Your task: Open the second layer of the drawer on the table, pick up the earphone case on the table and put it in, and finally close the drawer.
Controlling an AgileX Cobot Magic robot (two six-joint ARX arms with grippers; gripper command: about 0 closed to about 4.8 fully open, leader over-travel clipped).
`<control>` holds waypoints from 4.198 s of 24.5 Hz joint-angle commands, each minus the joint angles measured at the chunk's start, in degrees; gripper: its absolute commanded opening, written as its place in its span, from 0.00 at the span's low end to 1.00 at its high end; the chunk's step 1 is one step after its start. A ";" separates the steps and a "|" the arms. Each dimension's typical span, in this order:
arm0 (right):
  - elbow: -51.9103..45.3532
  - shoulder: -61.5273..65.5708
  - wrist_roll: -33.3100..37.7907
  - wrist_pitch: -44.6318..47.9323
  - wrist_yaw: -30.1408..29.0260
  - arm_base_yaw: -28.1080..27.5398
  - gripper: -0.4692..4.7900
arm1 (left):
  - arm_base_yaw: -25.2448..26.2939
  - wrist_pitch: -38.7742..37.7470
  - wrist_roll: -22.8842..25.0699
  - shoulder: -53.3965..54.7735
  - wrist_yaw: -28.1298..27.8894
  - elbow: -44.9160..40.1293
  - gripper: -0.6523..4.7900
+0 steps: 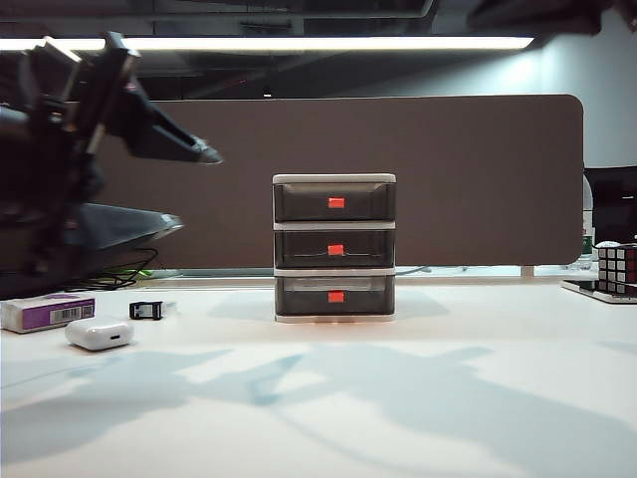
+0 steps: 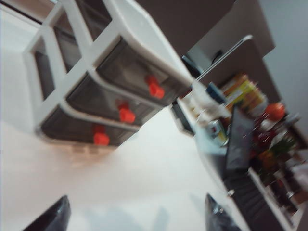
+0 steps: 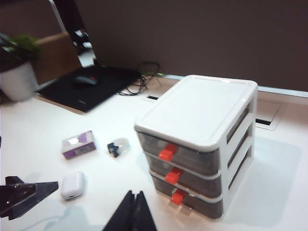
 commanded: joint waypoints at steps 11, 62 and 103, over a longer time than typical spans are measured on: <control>22.67 30.12 -7.13 2.73 -1.42 -0.04 0.08 | -7.34 11.39 -10.91 20.85 -13.11 14.91 0.76; 44.09 59.30 -8.11 4.17 -4.98 0.61 0.08 | -13.27 7.50 -41.99 39.60 -27.76 35.67 0.75; 45.66 58.90 -6.84 -7.21 -6.14 0.76 0.08 | -13.20 2.12 -41.77 39.98 -28.06 38.93 0.45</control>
